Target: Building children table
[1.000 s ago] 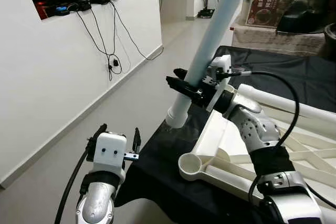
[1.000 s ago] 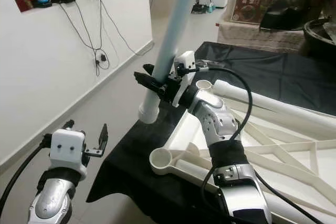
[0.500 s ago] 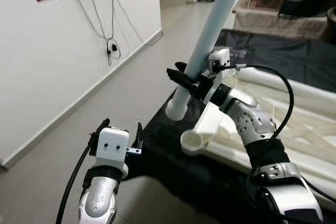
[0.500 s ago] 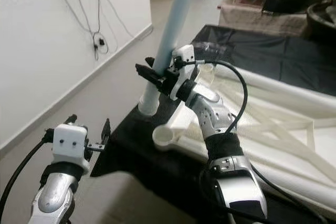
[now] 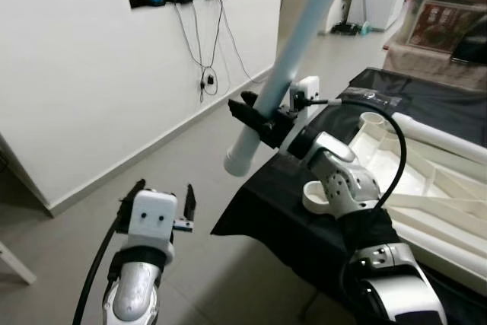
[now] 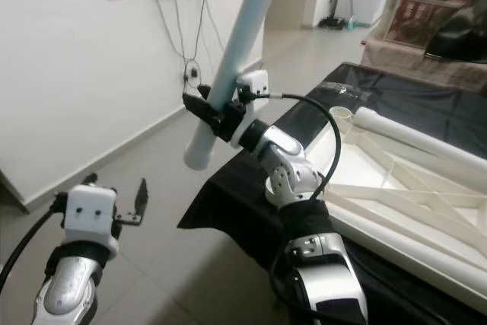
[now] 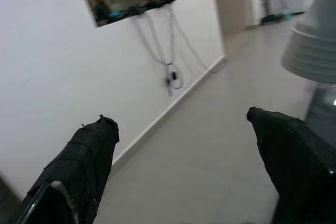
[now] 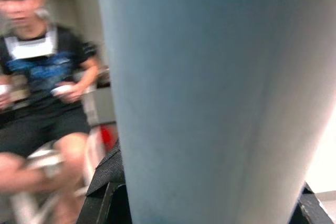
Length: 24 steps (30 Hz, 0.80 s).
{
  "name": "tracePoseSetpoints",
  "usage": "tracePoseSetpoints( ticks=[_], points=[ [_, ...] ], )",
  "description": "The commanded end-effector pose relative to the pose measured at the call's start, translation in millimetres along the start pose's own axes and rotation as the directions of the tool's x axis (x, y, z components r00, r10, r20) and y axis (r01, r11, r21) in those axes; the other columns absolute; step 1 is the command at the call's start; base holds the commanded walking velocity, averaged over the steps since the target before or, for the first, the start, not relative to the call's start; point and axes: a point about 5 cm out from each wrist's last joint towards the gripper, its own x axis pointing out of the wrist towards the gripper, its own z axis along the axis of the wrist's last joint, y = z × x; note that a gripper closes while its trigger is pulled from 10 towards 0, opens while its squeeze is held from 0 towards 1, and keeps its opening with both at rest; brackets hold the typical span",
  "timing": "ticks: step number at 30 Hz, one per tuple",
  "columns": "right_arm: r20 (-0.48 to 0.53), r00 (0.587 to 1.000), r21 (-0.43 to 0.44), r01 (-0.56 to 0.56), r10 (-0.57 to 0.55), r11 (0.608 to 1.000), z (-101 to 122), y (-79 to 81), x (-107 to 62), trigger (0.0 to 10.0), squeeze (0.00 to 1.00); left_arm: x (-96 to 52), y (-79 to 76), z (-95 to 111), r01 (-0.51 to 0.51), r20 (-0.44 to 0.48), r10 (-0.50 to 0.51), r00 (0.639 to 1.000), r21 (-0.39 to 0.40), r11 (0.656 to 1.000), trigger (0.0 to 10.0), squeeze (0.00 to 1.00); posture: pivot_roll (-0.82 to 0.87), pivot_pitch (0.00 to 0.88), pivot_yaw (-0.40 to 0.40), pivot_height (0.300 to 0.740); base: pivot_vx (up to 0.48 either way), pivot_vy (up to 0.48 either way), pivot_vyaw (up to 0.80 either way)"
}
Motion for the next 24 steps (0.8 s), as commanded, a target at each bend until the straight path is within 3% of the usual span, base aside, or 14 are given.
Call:
tracePoseSetpoints(
  ticks=[1, 7, 18, 19, 24],
  points=[
    [0.037, 0.998, -0.035, 0.054, -0.053, 0.998, 1.0, 2.1, -4.5, 10.0, 0.0, 1.2, 2.7, 8.8, -0.022, 0.029, 0.022, 0.999, -0.002, 1.0, 10.0, 0.0, 0.02, 0.026, 0.009, 0.74, 0.0, 0.0, 0.0],
    [0.053, 0.985, -0.063, 0.168, -0.165, 0.984, -15.1, 17.3, -19.1, 10.0, 0.0, 4.7, 5.7, 13.7, -0.04, 0.052, 0.039, 0.998, 0.002, 0.999, 10.0, 0.0, 0.01, 0.012, 0.012, 0.74, 0.0, 0.0, 0.0],
    [0.114, 0.967, -0.125, 0.243, -0.229, 0.962, -6.9, 35.1, -21.1, 10.0, 0.0, 8.8, 12.4, 22.1, -0.058, 0.087, 0.056, 0.995, 0.012, 0.998, 10.0, 0.0, 0.01, 0.0, 0.018, 0.74, 0.0, 0.0, -0.79],
    [0.096, 0.966, -0.18, 0.253, -0.239, 0.951, -12.5, 42.8, -36.6, 10.0, 0.0, 4.7, 11.9, 24.4, -0.044, 0.097, 0.041, 0.994, 0.03, 0.999, 10.0, 0.0, 0.01, 0.0, 0.023, 0.74, 0.0, 0.0, -0.8],
    [0.064, 0.97, -0.234, 0.242, -0.234, 0.942, -22.1, 51.3, -49.5, 10.0, 0.0, -0.2, 9.3, 21.5, -0.028, 0.086, 0.026, 0.996, 0.025, 0.999, 10.0, 0.0, -0.01, 0.0, 0.032, 0.74, 0.0, 0.0, -0.8]
  ],
)
